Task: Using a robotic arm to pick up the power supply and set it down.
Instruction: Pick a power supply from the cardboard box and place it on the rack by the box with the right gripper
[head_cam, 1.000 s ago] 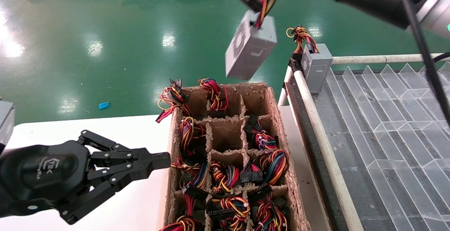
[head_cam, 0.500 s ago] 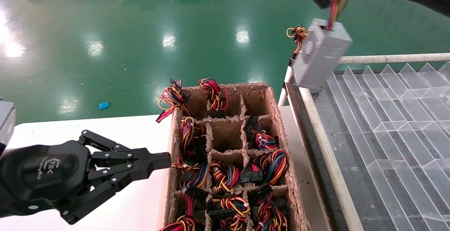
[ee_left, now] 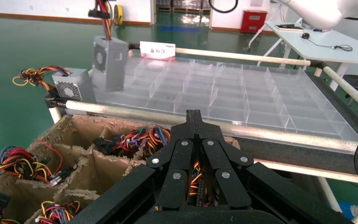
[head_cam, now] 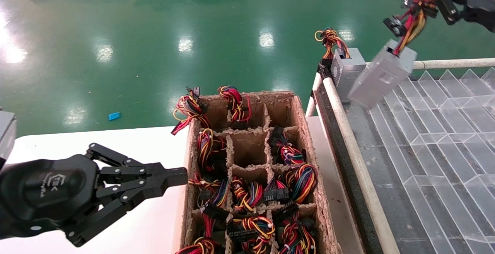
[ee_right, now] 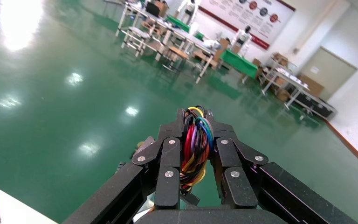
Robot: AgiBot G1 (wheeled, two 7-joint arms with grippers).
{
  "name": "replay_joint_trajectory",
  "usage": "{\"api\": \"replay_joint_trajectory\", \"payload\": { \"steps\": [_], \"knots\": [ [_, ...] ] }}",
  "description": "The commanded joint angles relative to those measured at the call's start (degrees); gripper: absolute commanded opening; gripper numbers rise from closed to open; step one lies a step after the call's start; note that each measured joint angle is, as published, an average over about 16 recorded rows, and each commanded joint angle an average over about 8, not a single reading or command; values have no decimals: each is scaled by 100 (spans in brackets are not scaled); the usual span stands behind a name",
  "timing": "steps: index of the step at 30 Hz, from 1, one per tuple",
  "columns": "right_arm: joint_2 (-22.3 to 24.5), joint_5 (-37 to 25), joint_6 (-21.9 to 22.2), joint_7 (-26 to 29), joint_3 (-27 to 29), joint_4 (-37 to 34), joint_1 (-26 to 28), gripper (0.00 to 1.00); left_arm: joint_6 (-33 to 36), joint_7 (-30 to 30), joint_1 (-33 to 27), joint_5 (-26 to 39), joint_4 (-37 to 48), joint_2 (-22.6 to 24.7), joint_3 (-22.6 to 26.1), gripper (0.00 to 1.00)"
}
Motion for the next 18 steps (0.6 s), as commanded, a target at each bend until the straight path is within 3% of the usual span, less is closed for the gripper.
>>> {"api": "replay_joint_trajectory", "payload": {
  "steps": [1,18],
  "knots": [
    [39,-60,100,54,0,-12,-106,0,0,0,0,0,0,0,0,0],
    [-417,-460,128,158,-352,-215,-27,0,0,0,0,0,0,0,0,0]
  ]
}}
